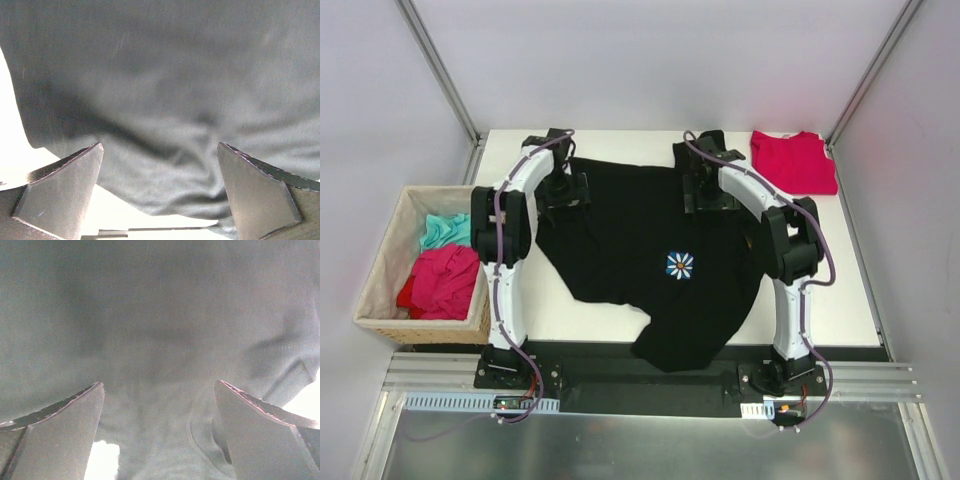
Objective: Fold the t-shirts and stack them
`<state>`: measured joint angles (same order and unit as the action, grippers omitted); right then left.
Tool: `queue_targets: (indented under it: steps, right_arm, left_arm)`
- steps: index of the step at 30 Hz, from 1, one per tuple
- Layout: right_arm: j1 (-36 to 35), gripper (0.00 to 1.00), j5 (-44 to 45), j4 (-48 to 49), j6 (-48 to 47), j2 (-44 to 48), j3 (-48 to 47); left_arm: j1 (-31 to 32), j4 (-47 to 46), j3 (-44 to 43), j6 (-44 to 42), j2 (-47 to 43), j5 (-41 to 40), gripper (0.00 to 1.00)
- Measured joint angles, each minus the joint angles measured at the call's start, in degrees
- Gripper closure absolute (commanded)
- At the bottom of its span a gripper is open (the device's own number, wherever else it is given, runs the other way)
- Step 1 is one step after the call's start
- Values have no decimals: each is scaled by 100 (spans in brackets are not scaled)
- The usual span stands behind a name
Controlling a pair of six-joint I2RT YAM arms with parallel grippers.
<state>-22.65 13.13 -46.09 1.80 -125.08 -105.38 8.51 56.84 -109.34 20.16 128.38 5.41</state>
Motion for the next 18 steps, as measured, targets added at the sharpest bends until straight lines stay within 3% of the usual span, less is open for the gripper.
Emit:
queue_targets:
  steps: [10, 14, 18]
  right_arm:
    - [-728, 3, 417, 448, -197, 1875, 1672]
    - [-769, 3, 459, 625, -190, 1985, 2116]
    - [-754, 4, 439, 699, -83, 1899, 2667]
  left_arm:
    - [0, -393, 1213, -17, -2376, 2, 1]
    - [2, -507, 1438, -17, -3023, -13, 1]
    - [0, -564, 1528, -17, -3130, -63, 1]
